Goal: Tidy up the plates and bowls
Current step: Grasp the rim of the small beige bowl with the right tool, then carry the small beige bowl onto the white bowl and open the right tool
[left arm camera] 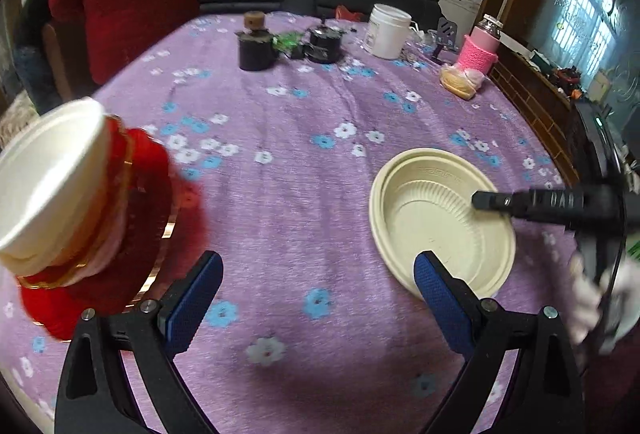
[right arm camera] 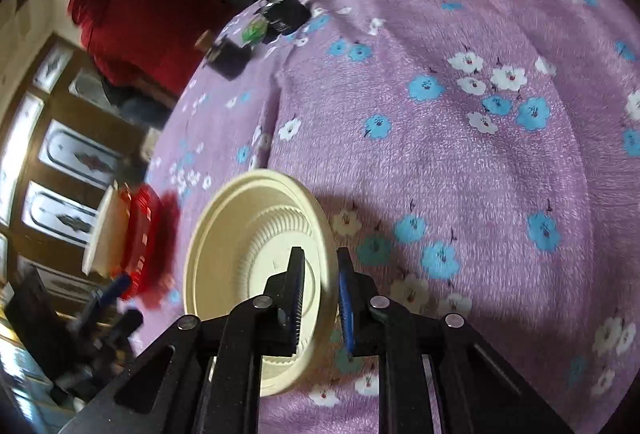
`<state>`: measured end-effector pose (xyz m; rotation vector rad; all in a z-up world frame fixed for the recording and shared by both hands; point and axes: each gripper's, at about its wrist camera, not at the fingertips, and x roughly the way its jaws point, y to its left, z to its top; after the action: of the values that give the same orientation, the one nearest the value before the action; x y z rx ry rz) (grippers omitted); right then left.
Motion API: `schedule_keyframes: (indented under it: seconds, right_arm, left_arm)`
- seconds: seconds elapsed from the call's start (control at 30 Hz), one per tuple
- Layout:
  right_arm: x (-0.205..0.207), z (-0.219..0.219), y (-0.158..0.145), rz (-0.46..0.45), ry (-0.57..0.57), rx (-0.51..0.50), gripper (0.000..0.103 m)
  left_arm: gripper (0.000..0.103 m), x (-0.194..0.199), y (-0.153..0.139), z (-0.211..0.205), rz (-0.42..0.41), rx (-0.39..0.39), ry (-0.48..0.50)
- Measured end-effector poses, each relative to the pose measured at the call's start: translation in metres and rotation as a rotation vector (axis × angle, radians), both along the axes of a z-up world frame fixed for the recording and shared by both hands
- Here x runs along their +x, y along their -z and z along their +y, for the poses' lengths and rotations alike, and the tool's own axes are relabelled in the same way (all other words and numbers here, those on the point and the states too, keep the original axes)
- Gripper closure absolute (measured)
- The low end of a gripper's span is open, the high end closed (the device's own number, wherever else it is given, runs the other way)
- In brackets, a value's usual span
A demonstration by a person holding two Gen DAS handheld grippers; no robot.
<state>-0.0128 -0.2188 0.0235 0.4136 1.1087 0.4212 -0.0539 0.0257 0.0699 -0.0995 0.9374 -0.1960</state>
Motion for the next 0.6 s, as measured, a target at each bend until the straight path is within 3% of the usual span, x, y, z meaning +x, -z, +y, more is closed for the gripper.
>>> schedule_keyframes:
  seconds: [0.17,0.47,0.6]
  right_arm:
    - [-0.018,0.008,-0.006,-0.110,0.030,-0.085,0.065]
    - [-0.032,0.007,0.006,-0.114,0.061,-0.105,0.064]
    - [-0.034,0.012,0.009,-0.121,0.064,-0.101,0.065]
  left_arm:
    - [0.007,0.018,0.010,-0.012,0.043,-0.011,-0.004]
    - [0.007,0.039,0.034,-0.049,0.059,0.063,0.060]
    - [0.011,0.048,0.048,-0.056,0.104,0.033,0.082]
